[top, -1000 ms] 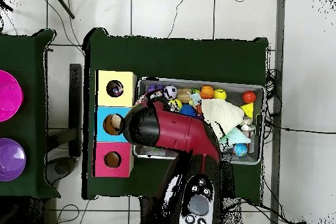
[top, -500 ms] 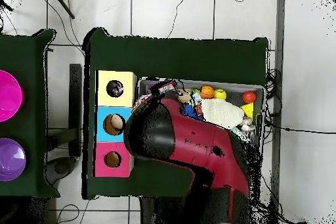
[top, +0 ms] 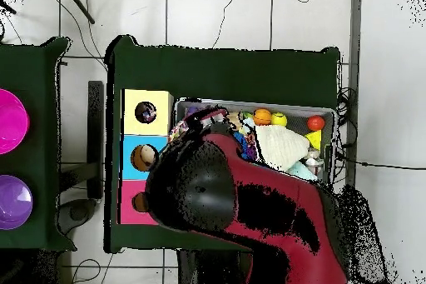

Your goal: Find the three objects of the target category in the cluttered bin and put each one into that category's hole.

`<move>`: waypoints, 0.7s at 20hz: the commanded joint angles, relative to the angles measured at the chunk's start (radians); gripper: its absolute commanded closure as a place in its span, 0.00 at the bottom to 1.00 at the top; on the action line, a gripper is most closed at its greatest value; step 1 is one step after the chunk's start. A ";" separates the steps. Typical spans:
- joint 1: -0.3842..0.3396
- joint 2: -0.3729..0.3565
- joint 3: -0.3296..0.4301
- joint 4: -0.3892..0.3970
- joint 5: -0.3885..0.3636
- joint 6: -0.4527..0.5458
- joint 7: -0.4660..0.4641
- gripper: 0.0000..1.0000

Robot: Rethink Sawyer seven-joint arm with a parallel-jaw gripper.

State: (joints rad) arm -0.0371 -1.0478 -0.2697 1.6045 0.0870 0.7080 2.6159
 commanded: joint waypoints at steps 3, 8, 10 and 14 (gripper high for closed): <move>-0.013 0.185 0.149 -0.093 -0.008 0.015 0.000 0.00; 0.026 0.194 0.132 -0.094 -0.007 0.034 0.039 0.00; 0.029 0.182 0.118 -0.072 -0.004 -0.007 0.053 0.00; 0.015 0.099 0.071 -0.055 0.023 0.005 0.079 0.00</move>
State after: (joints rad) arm -0.0107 -0.9090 -0.2329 1.5130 0.0870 0.7018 2.6159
